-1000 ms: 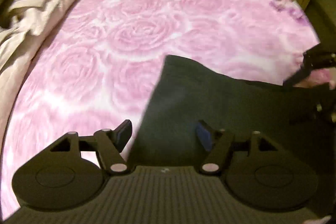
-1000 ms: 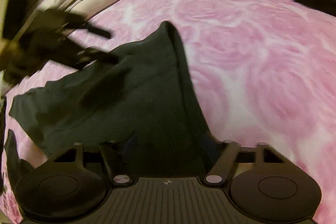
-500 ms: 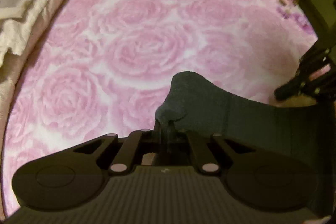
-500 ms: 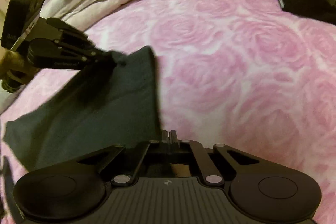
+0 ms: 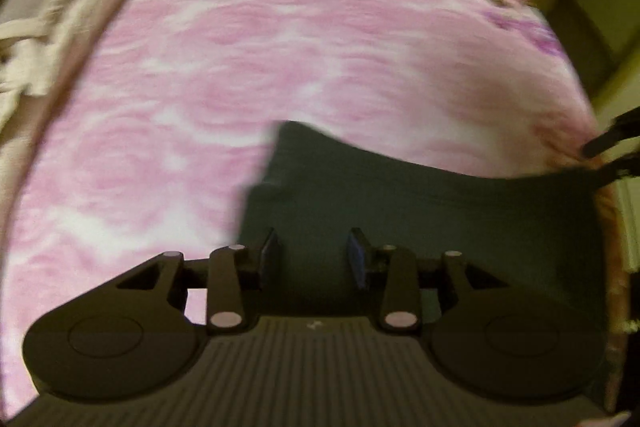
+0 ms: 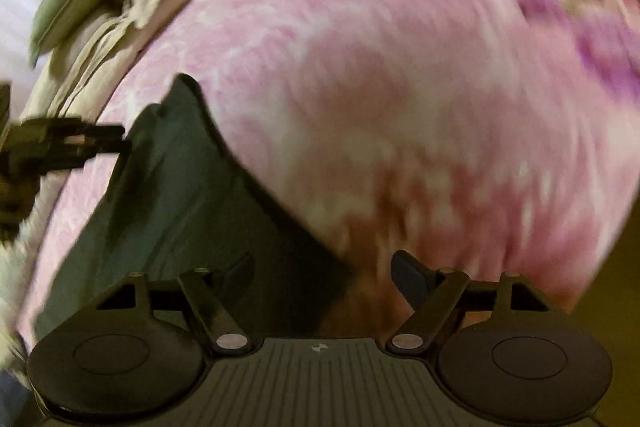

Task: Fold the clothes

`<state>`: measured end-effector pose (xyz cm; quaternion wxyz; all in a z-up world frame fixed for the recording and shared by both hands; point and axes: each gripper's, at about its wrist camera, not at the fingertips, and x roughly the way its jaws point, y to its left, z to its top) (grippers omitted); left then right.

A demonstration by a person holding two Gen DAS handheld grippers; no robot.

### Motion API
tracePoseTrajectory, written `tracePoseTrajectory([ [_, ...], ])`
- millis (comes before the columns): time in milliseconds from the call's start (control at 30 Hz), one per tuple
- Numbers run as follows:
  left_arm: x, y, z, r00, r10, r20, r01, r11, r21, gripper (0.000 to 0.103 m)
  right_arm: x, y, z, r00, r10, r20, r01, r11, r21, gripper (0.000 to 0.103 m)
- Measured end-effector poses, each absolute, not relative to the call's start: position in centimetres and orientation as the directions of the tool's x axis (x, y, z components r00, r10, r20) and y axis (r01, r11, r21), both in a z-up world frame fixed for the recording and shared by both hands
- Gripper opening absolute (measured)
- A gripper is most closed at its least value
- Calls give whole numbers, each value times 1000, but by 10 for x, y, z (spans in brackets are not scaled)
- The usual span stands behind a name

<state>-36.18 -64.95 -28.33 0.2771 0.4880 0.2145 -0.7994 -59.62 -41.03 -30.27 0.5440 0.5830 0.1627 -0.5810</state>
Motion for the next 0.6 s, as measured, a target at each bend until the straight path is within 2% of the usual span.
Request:
tracePoseTrajectory([
  [33,-370,-641,-290,-373,-208,-904,633,-770,-84,33,-595,-405,-309,293,-445,-846,790,-386,477,78],
  [67,-378,-633,-298,-370,-184,-910,617,-782,-93,33,-593,-405,-317,311,-451,-837,765,-404,502,62],
  [100,-385,-626,-307,-363,-163,-917,606,-790,-99,33,-592,-405,-325,327,-457,-827,739,-422,525,37],
  [133,-391,-621,-317,-352,-144,-925,598,-795,-104,33,-593,-407,-332,332,-457,-825,717,-447,535,29],
  [167,-397,-620,-320,-349,-144,-926,598,-795,-102,32,-595,-408,-338,337,-457,-823,693,-471,545,15],
  [200,-402,-621,-320,-351,-158,-923,603,-792,-94,32,-601,-409,-340,349,-462,-816,671,-484,561,8],
  [267,-413,-625,-318,-355,-185,-916,613,-786,-79,33,-619,-411,-329,331,-493,-805,660,-489,571,6],
  [400,-435,-642,-313,-369,-230,-900,641,-764,-67,30,-646,-421,-321,323,-509,-798,687,-455,567,6],
  [467,-432,-645,-305,-376,-245,-894,656,-751,-70,30,-642,-430,-324,344,-464,-816,741,-400,540,6],
  [533,-402,-630,-293,-349,-277,-895,692,-721,-46,31,-634,-430,-320,333,-438,-835,784,-364,503,22],
  [567,-384,-620,-286,-331,-295,-897,711,-703,-31,33,-629,-427,-315,307,-440,-844,807,-349,476,47],
  [600,-366,-611,-279,-312,-311,-898,729,-684,-16,33,-624,-424,-309,277,-447,-851,826,-342,448,62],
])
